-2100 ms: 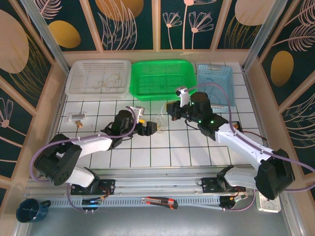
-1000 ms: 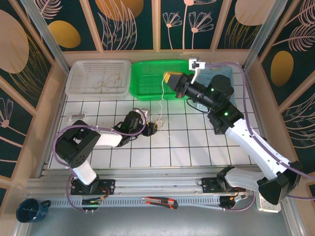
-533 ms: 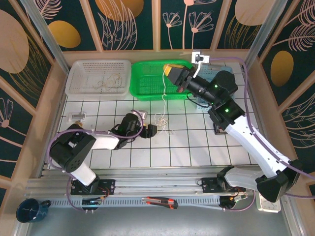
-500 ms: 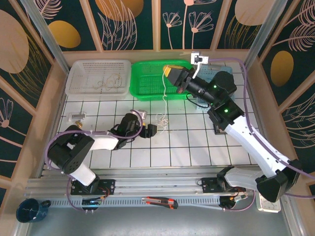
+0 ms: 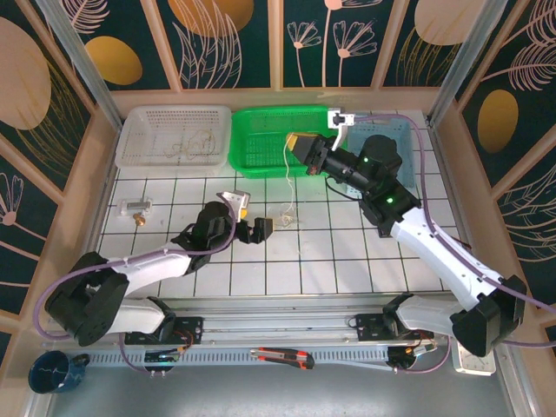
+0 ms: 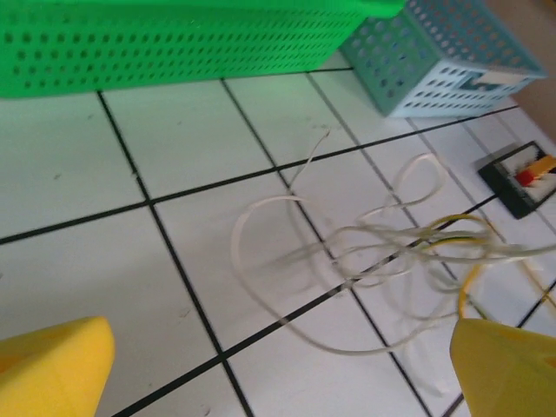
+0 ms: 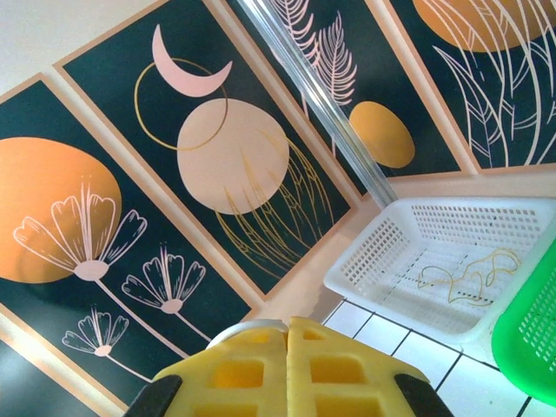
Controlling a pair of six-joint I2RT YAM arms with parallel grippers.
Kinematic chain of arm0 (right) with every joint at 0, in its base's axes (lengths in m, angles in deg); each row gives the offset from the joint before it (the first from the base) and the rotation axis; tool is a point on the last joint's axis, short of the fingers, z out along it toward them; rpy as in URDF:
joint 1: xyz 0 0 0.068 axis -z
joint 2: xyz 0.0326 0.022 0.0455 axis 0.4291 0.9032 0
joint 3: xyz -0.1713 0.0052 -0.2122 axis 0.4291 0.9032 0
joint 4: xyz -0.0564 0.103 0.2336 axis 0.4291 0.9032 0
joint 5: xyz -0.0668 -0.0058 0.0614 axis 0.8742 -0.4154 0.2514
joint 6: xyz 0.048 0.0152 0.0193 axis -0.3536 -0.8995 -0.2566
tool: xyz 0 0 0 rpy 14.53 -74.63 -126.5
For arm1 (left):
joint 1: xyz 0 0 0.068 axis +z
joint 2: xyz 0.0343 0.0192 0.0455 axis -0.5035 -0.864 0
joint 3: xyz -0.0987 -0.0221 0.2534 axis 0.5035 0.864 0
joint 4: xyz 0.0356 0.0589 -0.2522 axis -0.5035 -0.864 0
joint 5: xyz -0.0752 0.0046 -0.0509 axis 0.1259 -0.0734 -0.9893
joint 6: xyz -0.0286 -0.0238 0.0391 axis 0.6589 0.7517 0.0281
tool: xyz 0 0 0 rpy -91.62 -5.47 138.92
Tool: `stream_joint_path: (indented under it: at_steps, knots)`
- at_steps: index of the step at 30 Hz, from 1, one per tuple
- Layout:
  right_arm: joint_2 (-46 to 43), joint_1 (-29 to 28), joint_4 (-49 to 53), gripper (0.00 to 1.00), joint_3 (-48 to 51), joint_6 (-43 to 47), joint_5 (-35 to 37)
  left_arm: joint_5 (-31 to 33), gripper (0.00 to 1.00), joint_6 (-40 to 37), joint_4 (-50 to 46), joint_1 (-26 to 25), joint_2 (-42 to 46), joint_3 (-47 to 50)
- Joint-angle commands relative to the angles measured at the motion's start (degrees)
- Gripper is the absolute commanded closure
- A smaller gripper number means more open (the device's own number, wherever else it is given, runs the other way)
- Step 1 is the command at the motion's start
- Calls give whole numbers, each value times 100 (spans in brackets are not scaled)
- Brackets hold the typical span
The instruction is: Untangle the cables
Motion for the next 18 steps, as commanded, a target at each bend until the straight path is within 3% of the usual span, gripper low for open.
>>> stream_joint_path:
  at_steps: [1,7,12,15,18]
  knots:
    - [85,7,-313,100,48,-9,-128,-527,1,-232,112,-24,81,-275]
    - [265,-93,-386,100,-27,-38,-163,-1105,1,-282,394,-34,-202,-720]
    - [382,-244,-393,100,-138,-53,-164,-1194,4,-368,475,-141,-662,-1092]
    - [413,-321,-394,100,-254,-87,-202,-1041,9,-323,707,-162,-997,-1169]
    - [415,-364,-414,100,-459,-163,-268,-755,23,-188,1192,-161,-1281,-1070]
